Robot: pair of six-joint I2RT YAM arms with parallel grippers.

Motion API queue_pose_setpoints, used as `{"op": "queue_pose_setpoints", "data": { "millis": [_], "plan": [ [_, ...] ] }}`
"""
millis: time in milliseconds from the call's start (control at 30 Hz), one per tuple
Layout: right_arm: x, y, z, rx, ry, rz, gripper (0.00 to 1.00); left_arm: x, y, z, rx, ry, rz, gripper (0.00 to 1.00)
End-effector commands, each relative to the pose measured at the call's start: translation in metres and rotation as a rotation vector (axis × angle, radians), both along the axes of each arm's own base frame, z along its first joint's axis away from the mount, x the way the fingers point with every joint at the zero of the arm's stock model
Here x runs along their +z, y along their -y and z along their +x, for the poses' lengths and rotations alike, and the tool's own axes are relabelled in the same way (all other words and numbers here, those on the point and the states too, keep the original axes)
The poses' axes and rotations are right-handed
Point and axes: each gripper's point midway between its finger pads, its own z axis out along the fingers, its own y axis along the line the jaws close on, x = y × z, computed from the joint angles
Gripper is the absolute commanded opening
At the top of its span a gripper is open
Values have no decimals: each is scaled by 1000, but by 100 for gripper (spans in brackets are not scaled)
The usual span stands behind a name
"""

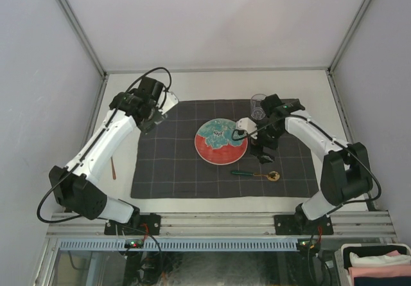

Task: Set the dinner table for one person
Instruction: Pick up the spoon from the napkin.

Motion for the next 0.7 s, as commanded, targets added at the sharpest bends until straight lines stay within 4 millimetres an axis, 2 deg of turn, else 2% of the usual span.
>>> {"op": "queue_pose_setpoints", "data": {
  "millis": [0, 133, 233, 333, 533, 667],
  "plan": [
    [-6, -16, 17, 165, 72, -11, 99, 15, -26, -3, 40, 64, 39, 61],
    [-21, -33, 22, 139, 31, -10, 100, 18, -39, -12, 59, 68, 38, 61],
    [-29, -46, 14, 148, -7, -6, 100, 20, -43, -18, 66, 71, 39, 61],
    [-28, -58, 7, 161, -11, 14, 100, 18, -47, -24, 72, 66, 42, 61],
    [-27, -74, -20, 215, 6, 44, 100, 11, -51, -34, 58, 59, 40, 61],
    [-34, -77, -39, 211, -20, 27, 100, 8, -50, -36, 39, 58, 32, 61]
  ]
}}
